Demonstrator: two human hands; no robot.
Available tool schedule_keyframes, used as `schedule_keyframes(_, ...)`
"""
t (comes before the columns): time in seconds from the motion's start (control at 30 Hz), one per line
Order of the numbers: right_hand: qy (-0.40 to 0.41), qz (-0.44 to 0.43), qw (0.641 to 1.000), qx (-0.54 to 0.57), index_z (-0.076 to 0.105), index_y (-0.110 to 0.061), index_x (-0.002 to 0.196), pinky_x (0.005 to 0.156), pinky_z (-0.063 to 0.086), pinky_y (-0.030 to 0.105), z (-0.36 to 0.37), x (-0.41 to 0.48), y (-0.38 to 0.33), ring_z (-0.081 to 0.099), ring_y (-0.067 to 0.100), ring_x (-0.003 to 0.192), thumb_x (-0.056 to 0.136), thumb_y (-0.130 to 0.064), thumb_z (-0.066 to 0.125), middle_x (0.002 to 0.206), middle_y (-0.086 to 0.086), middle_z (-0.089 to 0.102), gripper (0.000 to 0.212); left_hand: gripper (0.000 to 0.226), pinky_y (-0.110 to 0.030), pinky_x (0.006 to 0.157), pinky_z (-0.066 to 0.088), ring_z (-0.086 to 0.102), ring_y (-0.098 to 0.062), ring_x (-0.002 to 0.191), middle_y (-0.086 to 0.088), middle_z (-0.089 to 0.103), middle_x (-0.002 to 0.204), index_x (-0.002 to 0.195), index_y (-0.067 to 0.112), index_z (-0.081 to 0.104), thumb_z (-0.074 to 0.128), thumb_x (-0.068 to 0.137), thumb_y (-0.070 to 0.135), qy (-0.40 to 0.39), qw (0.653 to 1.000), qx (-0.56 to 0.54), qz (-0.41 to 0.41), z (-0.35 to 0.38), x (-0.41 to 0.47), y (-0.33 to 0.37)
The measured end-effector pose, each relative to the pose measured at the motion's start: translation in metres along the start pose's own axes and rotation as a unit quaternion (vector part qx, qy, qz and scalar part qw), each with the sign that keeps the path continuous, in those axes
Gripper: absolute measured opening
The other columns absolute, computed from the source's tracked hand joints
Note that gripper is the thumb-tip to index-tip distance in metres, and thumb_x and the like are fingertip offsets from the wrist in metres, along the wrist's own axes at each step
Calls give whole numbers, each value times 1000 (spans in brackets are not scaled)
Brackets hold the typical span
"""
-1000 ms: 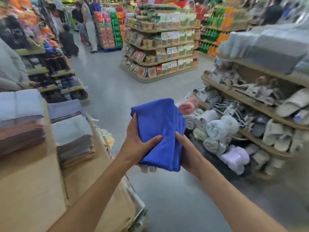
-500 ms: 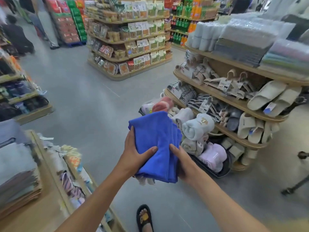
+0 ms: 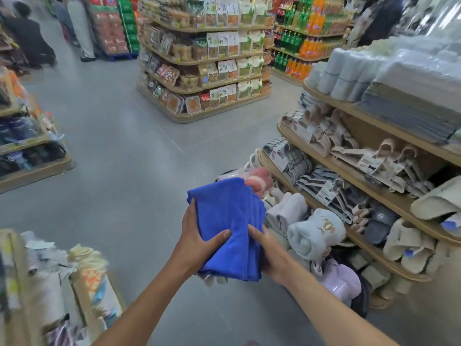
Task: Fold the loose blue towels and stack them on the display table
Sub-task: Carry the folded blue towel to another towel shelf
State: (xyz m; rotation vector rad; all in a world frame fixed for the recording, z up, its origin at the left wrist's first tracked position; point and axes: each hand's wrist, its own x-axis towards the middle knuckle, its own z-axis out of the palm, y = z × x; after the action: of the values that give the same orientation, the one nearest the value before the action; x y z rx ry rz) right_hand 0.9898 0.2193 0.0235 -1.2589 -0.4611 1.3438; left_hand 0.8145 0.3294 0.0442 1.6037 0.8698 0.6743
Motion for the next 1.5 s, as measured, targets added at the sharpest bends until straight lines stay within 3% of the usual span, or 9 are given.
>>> schedule_keyframes(0.27,-49,20,998,-18,48,-22,146,112,46,51,5,153,-55,62,29,129,83,-44,82,140,8,64,75,121,-45,115,41,41,-3,140,19,35,154,154,48,19,79,54,80,58,998,7,-20,-28,137,-18)
schedule_keyframes(0.5,-146,63,985,-63,48,-25,145,110,48,52,26,298,-121,63,28,127,87,-40,76,139,5,65,66,107,-17,100,36,33,23,129,47,26,142,141,71,13,78,56,82,161,986,12,-48,-65,251,-21)
schedule_keyframes(0.73,-259,100,951,-138,50,-20,143,107,50,51,103,427,-157,65,28,125,67,-56,89,137,6,67,93,113,-14,98,35,32,24,128,42,24,146,146,66,9,75,57,85,293,952,16,-88,-137,317,-32)
schedule_keyframes(0.83,-311,109,930,-163,49,-19,144,108,49,52,150,478,-161,63,29,127,69,-57,88,138,7,65,92,120,-11,98,32,28,28,126,42,23,145,151,59,6,72,55,88,343,934,13,-98,-179,341,-42)
schedule_keyframes(0.93,-343,118,915,-175,49,-19,145,110,47,55,203,525,-160,62,31,128,74,-53,85,140,8,64,87,115,1,87,34,28,32,123,55,20,135,146,66,7,72,54,89,385,918,10,-96,-227,363,-54)
schedule_keyframes(1.1,-387,138,889,-203,49,-21,144,109,48,54,302,604,-156,63,29,127,84,-46,76,139,6,65,71,123,-12,96,35,34,18,131,31,27,150,153,55,9,73,53,89,426,898,-7,-112,-323,400,-77)
schedule_keyframes(1.17,-405,140,880,-205,49,-21,145,110,47,55,343,632,-155,62,30,128,86,-45,75,140,7,64,68,120,-10,95,37,34,20,130,31,27,151,151,58,9,75,55,86,438,892,-5,-111,-365,415,-83)
schedule_keyframes(1.3,-433,146,862,-220,51,-21,143,106,52,50,419,686,-153,62,30,128,90,-47,72,139,7,64,62,123,-28,108,39,35,3,138,27,22,156,152,58,4,76,56,85,460,878,-4,-134,-442,442,-97)
schedule_keyframes(1.5,-477,169,828,-241,51,-23,144,107,50,53,531,765,-135,61,30,129,86,-52,78,141,7,63,71,129,-23,103,34,29,3,136,32,13,155,151,58,-5,68,51,94,512,842,15,-172,-546,470,-117)
